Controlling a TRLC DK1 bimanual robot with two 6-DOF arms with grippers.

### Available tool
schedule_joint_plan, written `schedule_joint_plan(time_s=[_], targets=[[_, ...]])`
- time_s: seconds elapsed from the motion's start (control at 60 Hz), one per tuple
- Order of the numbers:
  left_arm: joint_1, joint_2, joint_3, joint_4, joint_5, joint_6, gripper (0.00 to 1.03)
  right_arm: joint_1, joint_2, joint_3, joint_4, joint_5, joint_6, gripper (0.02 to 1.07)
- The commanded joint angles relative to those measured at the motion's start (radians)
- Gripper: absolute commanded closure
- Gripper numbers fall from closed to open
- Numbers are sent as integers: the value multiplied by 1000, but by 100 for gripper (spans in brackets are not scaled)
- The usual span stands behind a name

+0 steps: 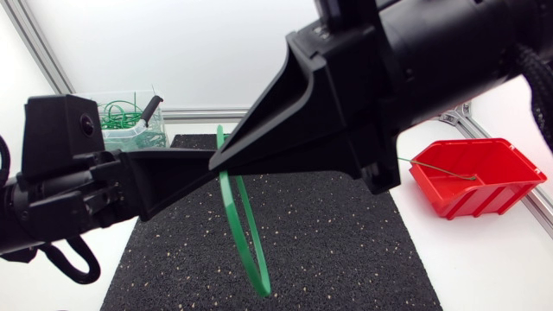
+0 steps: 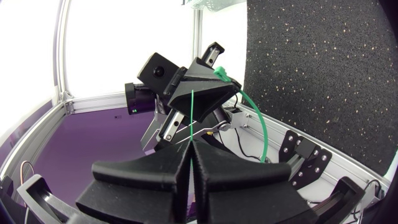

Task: Take a green cable tie from the red box, thread the tail through the head to close it, then place it in the transparent bin on the left.

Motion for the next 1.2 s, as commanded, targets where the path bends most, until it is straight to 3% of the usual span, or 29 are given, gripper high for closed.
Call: schedule_joint_plan(time_s=[0.0,0.367,0.633,0.9,1.183], targets=[[-27,-24,-28,16,-26,9,100,-11,-15,24,-26,-25,36,102],[-93,-44,-25,10,-123,90,100,-10,-23,17,-58,-80,39,102],[-102,-79,-11,6,-156,130,100,-4,-9,24,-58,-90,36,102],[-179,-118,-22,-23,-244,201,100,-4,0,26,-55,-97,26,102],[-183,-127,-38,-28,-252,214,100,-4,18,30,-43,-97,19,102]])
